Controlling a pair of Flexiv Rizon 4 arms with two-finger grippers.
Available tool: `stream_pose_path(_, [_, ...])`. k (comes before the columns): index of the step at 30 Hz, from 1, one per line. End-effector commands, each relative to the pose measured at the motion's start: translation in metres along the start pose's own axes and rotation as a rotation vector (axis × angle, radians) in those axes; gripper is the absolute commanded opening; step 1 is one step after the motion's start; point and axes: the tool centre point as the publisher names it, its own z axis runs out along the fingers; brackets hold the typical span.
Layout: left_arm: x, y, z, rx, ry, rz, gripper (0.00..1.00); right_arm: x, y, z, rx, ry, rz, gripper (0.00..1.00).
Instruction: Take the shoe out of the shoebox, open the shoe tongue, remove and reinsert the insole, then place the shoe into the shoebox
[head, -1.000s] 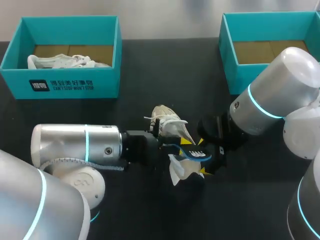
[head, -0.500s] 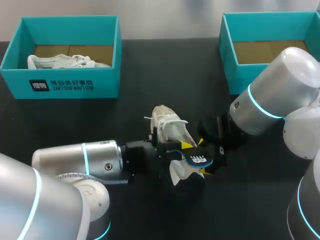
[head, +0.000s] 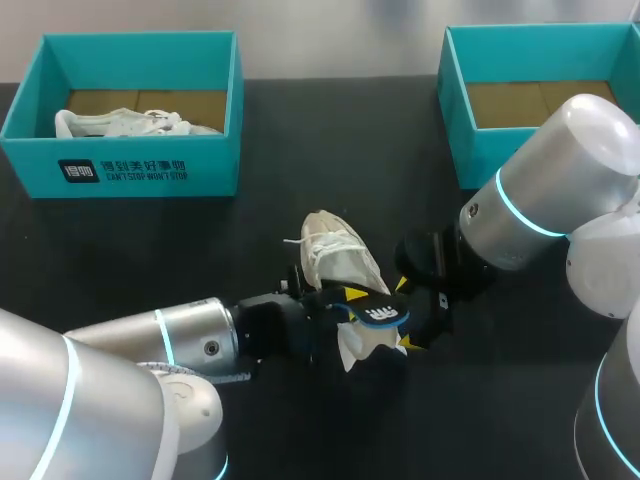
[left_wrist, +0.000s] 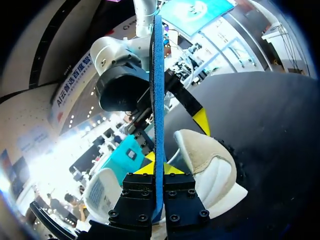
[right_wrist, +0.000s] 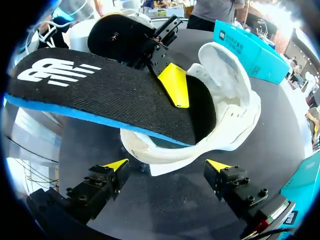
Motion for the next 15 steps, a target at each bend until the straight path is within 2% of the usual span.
stream_pose_path(1, [-0.003,0.009,0.008,-0.033,0.046,-0.008,0.00,0.001,0.000,0.000,0.001,-0.002,0.000,1.00])
stream_pose_path(9, [-0.010,0.020,0.014,-0.086,0.080,0.024,0.00,0.001,0.000,0.000,0.001,-0.002,0.000,1.00])
stream_pose_path(15, [-0.006,0.028,0.011,-0.123,0.125,0.032,0.00,0.001,0.000,0.000,0.001,-0.002,0.000,1.00])
